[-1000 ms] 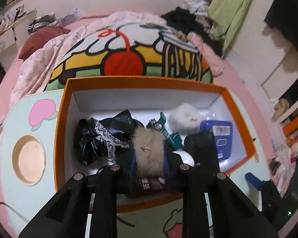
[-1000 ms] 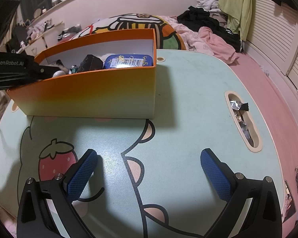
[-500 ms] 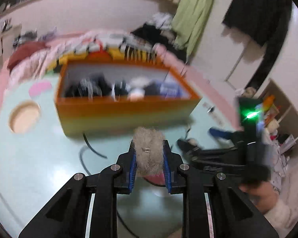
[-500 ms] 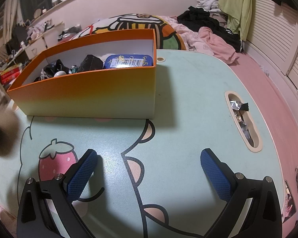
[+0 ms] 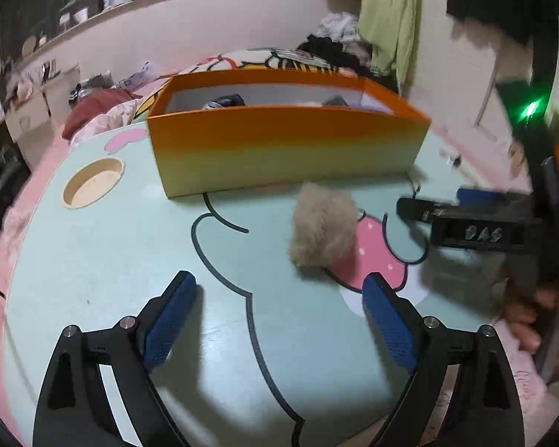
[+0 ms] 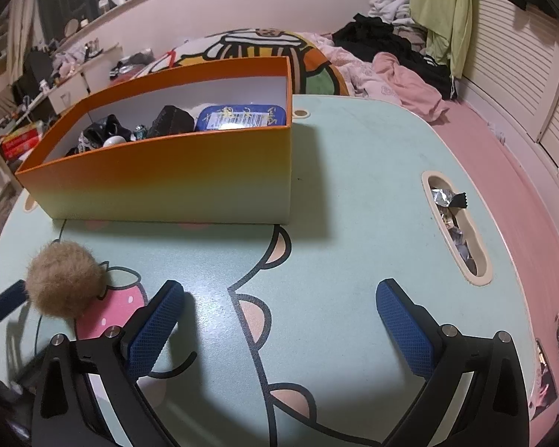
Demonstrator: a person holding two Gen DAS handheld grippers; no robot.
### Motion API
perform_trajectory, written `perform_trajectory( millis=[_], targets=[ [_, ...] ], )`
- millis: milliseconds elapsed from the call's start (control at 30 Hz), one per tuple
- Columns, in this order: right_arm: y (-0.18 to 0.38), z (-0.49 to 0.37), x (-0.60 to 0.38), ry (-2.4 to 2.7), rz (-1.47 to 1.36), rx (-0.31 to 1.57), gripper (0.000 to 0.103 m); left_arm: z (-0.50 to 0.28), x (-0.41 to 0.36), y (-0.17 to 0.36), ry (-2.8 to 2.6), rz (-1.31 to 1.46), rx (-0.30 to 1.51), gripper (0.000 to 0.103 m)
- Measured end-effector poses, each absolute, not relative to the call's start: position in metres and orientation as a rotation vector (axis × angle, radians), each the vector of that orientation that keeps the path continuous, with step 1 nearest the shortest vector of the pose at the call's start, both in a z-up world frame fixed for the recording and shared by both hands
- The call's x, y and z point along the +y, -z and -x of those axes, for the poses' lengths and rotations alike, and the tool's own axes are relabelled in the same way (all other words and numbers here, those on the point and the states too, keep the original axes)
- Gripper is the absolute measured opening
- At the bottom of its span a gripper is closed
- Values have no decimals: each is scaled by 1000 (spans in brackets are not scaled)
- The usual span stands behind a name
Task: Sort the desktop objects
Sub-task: 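Lift the beige pompom out of the box with the left gripper, set it on the table, then grasp the black case in the box with the right gripper, place it on the table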
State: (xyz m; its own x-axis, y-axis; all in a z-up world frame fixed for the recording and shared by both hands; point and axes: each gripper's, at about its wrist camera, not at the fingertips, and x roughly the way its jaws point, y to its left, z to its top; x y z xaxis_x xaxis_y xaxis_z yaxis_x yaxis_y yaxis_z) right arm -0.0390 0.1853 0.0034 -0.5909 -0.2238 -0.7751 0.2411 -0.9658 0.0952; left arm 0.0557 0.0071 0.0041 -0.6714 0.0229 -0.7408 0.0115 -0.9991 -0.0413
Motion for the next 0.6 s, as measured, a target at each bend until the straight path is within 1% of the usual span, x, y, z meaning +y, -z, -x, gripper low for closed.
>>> perform_trajectory(
  millis=[100,133,200,267,300,367,400,500,600],
  targets=[
    [-13,31,193,2598,-1186,-62,71,-52,4,-4,-2877,1276,-59,91],
    [-21,30,195,2590,-1137,-105,67,-52,2,-4,-2879,1270,-74,91],
    [-42,28,196,2565,-1034,-167,53,-57,0,-4,-2885,1261,-100,91],
    [-64,32,190,2535,-970,-171,48,-57,-2,-4,-2892,1258,-110,91],
    [-78,43,179,2498,-970,-142,46,-57,0,-4,-2893,1260,-105,91],
    [-91,71,158,2408,-1047,-97,38,-58,1,-4,-2898,1261,-103,91],
    [-92,84,149,2374,-1088,-82,36,-58,1,-4,-2897,1261,-106,91],
    [-79,120,116,2308,-1251,22,35,-58,1,-4,-2901,1253,-123,91],
    [-57,131,98,2243,-1369,65,36,-57,1,-4,-2905,1253,-129,91]
  ],
)
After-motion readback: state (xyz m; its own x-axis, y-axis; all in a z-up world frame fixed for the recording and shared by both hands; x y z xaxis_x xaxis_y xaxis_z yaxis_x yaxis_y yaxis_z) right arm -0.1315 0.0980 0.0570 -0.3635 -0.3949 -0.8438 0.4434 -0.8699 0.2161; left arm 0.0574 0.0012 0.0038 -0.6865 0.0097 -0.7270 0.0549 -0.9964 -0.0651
